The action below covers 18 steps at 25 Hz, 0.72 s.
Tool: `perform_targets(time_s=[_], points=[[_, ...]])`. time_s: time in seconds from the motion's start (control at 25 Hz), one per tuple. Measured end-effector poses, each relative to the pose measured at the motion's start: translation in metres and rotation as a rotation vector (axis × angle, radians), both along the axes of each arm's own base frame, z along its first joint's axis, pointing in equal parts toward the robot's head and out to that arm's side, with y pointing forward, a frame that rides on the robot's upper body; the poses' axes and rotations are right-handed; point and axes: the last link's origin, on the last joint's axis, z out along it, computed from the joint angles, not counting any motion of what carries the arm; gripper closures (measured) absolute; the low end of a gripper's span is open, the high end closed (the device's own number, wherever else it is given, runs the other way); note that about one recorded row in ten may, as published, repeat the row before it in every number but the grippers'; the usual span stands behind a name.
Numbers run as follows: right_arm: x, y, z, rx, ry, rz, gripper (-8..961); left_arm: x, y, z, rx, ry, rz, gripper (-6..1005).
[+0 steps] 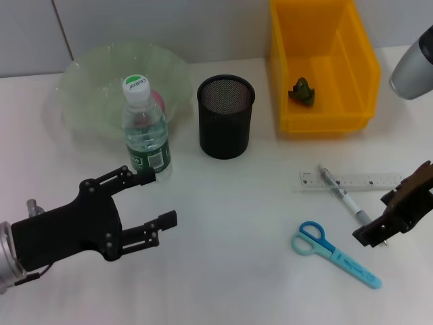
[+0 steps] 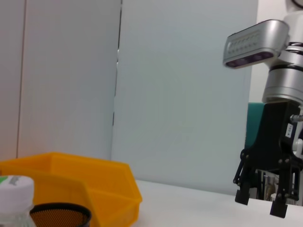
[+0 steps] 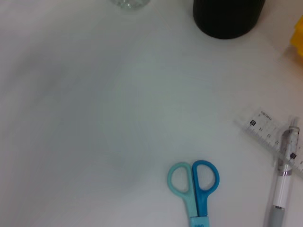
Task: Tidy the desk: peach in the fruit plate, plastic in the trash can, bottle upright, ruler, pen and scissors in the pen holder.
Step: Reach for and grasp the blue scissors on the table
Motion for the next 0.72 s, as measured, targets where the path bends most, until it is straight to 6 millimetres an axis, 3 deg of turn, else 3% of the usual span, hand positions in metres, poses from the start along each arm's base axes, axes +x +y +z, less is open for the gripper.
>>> perform_targets(time_s=[0.36, 0.72], points=[[-0.005, -0.003, -0.014, -0.039, -0.024, -0.014, 160, -0.001, -0.002, -0.005, -0.017, 0.023, -0.016, 199], [0.010, 0.003, -0.034, -0.080, -0.028, -0.074, 170, -0.003, -0.006, -0.012, -0.051, 0.062, -0.026, 199]])
